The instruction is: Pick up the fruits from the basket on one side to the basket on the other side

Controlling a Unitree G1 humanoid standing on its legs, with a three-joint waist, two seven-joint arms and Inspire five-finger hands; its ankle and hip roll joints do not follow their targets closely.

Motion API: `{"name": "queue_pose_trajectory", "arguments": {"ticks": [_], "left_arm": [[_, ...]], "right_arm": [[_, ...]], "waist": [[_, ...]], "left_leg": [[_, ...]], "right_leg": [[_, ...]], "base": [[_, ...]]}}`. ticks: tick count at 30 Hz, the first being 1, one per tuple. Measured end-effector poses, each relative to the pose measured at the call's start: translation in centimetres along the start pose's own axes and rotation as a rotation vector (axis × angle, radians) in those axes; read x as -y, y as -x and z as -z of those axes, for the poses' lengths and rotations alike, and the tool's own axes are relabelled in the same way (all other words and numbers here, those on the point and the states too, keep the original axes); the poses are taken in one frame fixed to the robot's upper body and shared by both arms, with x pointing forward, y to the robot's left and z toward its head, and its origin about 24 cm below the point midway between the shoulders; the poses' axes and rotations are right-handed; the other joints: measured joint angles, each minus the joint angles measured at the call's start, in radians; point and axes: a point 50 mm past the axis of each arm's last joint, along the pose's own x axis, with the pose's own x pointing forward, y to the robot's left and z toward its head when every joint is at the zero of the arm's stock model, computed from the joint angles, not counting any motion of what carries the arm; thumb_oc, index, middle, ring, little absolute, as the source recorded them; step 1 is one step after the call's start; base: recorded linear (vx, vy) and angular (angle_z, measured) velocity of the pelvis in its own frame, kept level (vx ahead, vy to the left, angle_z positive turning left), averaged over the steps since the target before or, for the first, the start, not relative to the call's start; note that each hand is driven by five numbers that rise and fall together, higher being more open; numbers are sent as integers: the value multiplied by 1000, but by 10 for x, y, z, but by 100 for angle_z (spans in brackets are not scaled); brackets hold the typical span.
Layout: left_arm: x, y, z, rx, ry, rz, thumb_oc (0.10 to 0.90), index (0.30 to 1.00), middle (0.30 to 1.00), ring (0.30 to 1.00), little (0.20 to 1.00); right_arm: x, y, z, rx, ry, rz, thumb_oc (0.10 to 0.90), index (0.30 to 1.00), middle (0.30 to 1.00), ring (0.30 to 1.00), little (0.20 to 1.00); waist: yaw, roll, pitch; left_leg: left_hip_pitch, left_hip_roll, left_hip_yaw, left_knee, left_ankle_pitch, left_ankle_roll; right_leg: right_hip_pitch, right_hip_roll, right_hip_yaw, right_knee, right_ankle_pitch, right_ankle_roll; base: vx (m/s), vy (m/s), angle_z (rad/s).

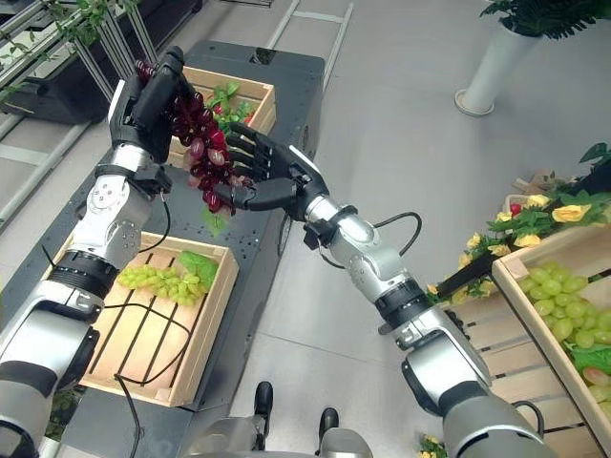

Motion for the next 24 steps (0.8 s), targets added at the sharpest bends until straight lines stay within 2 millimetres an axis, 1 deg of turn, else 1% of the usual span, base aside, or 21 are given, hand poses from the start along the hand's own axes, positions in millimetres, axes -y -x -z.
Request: {"name": "queue_pose_trajectory", "arguments": {"ticks": [6, 11, 13, 19, 24], "left_arm": [[15, -1, 3, 3, 36, 38, 400, 300, 300, 300, 300], [20, -1, -1, 15, 43, 67, 400, 300, 300, 300, 300], [24, -1, -2, 21, 50, 86, 400, 300, 300, 300, 300], [35, -1, 0, 24, 76, 116, 400, 300, 300, 300, 300], [46, 1, 2, 18, 68, 159, 400, 300, 300, 300, 300]], "right_arm": [[9, 2, -7, 23, 2, 42, 800, 900, 900, 900, 900], [10, 3, -8, 27, -1, 42, 800, 900, 900, 900, 900], [10, 3, -7, 19, -33, 22, 800, 900, 900, 900, 900], [8, 4, -4, -20, -42, -31, 800, 900, 900, 900, 900], [12, 5, 2, -44, -46, -29, 800, 900, 900, 900, 900]], "waist": [[-11, 0, 0], [-21, 0, 0], [-27, 0, 0], [-27, 0, 0], [-22, 0, 0]], "left_leg": [[9, 2, 10, 0, 0, 0], [13, 4, 23, 0, 0, 0], [13, 5, 24, 0, 0, 0], [14, 8, 25, 0, 0, 0], [14, 7, 25, 0, 0, 0]], "right_leg": [[5, 1, 8, 0, 2, 0], [3, 1, 25, 0, 7, 1], [2, 1, 27, 0, 9, 1], [1, 4, 30, 0, 11, -1], [1, 3, 29, 0, 11, -1]], "base": [[25, -4, -4], [29, -4, -9], [29, -11, -4], [4, -2, -1], [0, 0, 0]]}}
